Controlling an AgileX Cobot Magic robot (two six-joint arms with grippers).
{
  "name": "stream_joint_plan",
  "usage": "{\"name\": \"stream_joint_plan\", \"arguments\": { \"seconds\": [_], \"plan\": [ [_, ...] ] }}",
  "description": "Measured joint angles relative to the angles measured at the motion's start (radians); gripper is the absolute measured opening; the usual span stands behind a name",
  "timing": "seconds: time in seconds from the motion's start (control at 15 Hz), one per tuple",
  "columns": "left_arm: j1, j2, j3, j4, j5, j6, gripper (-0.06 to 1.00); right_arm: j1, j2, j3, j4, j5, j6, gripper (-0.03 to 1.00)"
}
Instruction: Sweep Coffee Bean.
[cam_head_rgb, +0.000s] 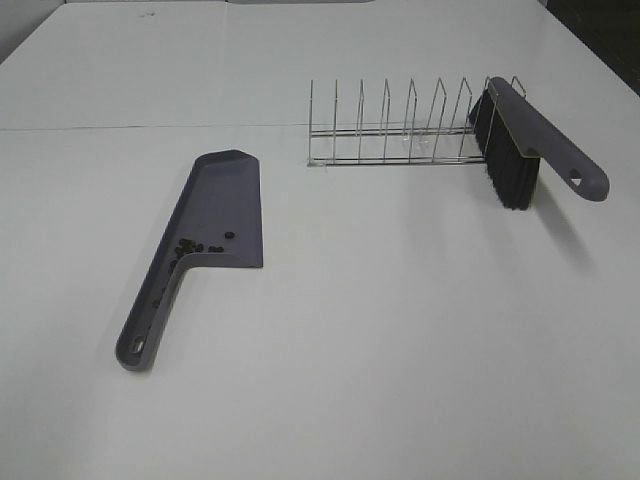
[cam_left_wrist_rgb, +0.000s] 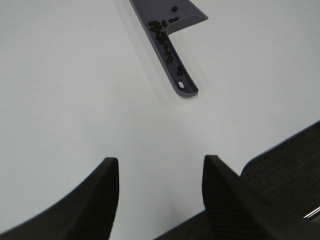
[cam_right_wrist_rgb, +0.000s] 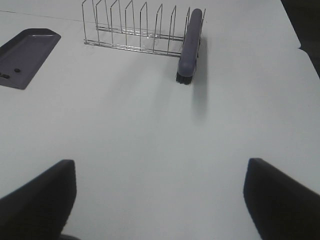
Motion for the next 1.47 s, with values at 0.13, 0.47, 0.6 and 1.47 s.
{"name": "stream_joint_plan", "arguments": {
  "seconds": [0.13, 0.47, 0.6, 1.47],
  "plan": [
    [0.0, 0.0, 0.0, -0.005, 0.0, 0.009, 0.48, 0.0, 0.0, 0.0, 0.0, 0.0, 0.0, 0.77],
    [0.0, -0.001, 0.0, -0.007, 0.0, 0.013, 0.48, 0.0, 0.0, 0.0, 0.0, 0.0, 0.0, 0.77],
    [0.0, -0.001, 0.0, -0.007, 0.0, 0.013, 0.48, 0.0, 0.0, 0.0, 0.0, 0.0, 0.0, 0.77],
    [0.233, -0.099, 0.0, -0.007, 0.0, 0.013, 0.48, 0.0, 0.0, 0.0, 0.001, 0.0, 0.0, 0.77]
  ]
}}
